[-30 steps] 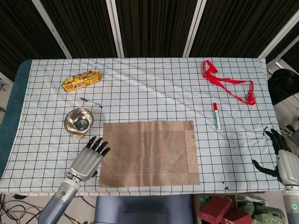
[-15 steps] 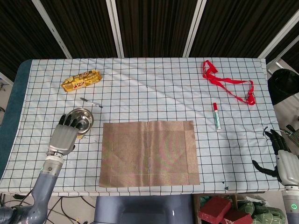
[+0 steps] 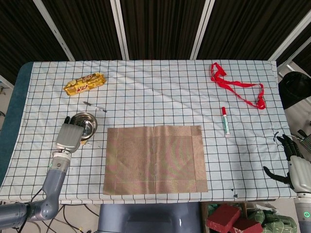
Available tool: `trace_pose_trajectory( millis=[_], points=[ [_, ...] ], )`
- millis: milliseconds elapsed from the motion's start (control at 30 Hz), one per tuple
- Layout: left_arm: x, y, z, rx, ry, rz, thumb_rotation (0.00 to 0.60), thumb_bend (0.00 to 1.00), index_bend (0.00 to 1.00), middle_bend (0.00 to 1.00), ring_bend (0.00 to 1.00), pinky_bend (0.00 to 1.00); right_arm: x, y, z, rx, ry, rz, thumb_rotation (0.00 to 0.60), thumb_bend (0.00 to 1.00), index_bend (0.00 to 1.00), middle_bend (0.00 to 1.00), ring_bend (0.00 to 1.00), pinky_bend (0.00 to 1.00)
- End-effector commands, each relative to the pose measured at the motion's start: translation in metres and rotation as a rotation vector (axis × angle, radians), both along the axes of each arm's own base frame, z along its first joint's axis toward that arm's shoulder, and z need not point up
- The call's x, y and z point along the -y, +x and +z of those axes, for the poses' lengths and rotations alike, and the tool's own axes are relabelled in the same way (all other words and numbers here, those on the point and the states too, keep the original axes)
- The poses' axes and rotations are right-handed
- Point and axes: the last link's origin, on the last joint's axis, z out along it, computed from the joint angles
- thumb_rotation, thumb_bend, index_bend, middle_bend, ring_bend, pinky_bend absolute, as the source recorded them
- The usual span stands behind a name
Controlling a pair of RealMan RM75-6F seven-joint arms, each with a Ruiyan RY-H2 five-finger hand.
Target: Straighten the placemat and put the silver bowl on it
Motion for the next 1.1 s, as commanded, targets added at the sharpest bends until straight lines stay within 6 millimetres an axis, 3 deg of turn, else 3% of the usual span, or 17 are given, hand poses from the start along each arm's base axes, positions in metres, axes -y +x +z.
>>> trace_pose_trajectory(
  millis=[33, 200, 667, 933, 1100],
  points=[
    [-0.002, 0.002, -0.008, 0.005, -0.015, -0.011, 0.6, 0.27, 0.4, 0.39, 0.16, 0.19, 0.0, 0.0, 0.0, 0.001, 0.0, -0.001, 0.6, 0.19, 0.11, 0.0, 0.0, 0.17],
    [-0.002, 0.004, -0.017, -0.013, -0.031, -0.025, 0.6, 0.36, 0.44, 0.48, 0.2, 0.21, 0.0, 0.0, 0.001, 0.005, -0.003, -0.001, 0.6, 0.19, 0.11, 0.0, 0.0, 0.18],
    [0.002, 0.011, -0.018, 0.019, -0.019, -0.112, 0.6, 0.4, 0.68, 0.75, 0.3, 0.25, 0.0, 0.0, 0.0, 0.01, 0.002, -0.001, 0.6, 0.19, 0.12, 0.0, 0.0, 0.17],
    [0.007, 0.028, -0.023, 0.062, -0.043, -0.211, 0.6, 0.41, 0.71, 0.8, 0.32, 0.25, 0.0, 0.0, 0.0, 0.012, 0.002, -0.002, 0.6, 0.19, 0.12, 0.0, 0.0, 0.17],
    [0.011, 0.05, -0.037, 0.099, -0.078, -0.272, 0.6, 0.41, 0.71, 0.8, 0.32, 0.25, 0.0, 0.0, 0.0, 0.014, 0.0, -0.001, 0.6, 0.19, 0.12, 0.0, 0.0, 0.18]
  ],
)
